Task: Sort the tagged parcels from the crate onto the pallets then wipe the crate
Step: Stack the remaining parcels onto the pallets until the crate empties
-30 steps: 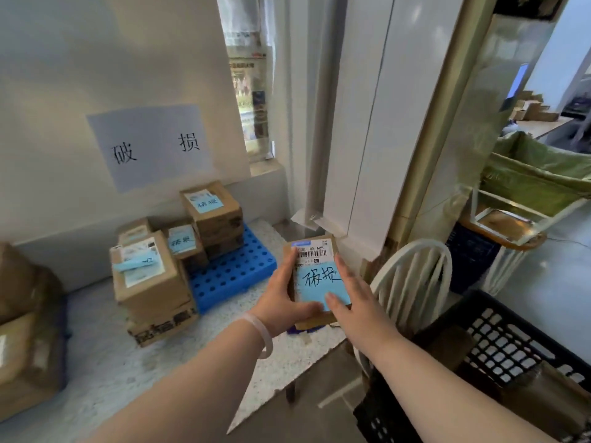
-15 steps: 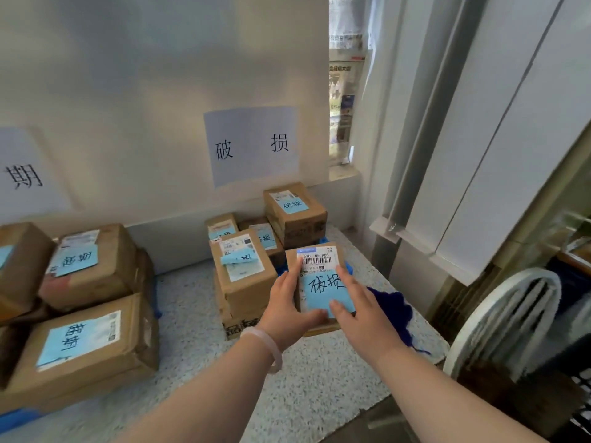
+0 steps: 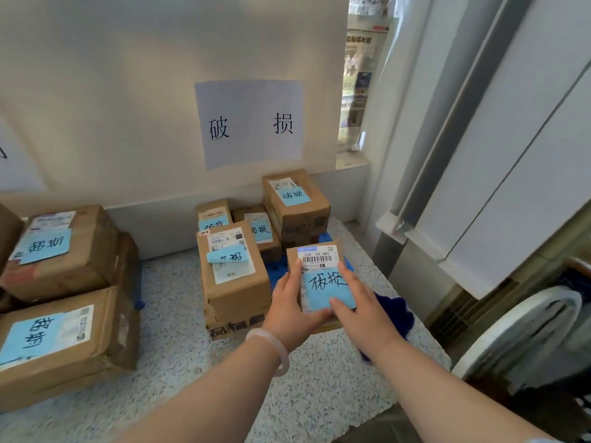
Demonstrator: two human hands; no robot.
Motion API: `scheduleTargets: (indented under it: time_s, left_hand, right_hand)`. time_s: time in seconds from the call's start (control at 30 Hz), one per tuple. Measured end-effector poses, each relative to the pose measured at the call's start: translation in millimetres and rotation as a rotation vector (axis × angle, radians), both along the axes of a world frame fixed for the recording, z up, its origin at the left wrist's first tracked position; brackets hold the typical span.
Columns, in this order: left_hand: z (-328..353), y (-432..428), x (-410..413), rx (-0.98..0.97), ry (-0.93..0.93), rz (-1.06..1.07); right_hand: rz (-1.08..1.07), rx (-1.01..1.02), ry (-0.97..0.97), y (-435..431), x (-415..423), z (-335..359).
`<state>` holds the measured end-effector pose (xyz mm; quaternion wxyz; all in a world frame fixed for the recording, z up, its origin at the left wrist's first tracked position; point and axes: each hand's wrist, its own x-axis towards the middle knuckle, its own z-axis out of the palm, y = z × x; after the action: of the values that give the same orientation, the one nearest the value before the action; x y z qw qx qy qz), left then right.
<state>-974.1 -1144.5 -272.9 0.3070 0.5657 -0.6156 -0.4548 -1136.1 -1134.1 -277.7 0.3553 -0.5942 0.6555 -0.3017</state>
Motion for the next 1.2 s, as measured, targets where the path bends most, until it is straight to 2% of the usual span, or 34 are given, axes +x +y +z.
scheduleTargets:
  time_s: [0.3,0.63,1.0,1.2]
  left_hand:
    - [-40.1,-40.2,-34.3,0.12,-0.069,0.18]
    - [-78.2,-71.5,-41.1,0.221,-0.2,0.329]
    - [-91.5,-92.8,-34.4,0.223,-0.219,0.393]
    - [-81.2,-73.3,-37.9,0.167,-0.256,0.343]
  right_hand:
    - [0.097,0.158,-0.047,-65.1,-24.4,-39.8]
    - [0.297,0.253,-0.047,-122.2,-10.8,-83.8]
    - [0.364,0.227,-0.046,-150.2,3.9,-99.8]
    - [0.378,0.154,0.066,-129.7,-5.5,-86.8]
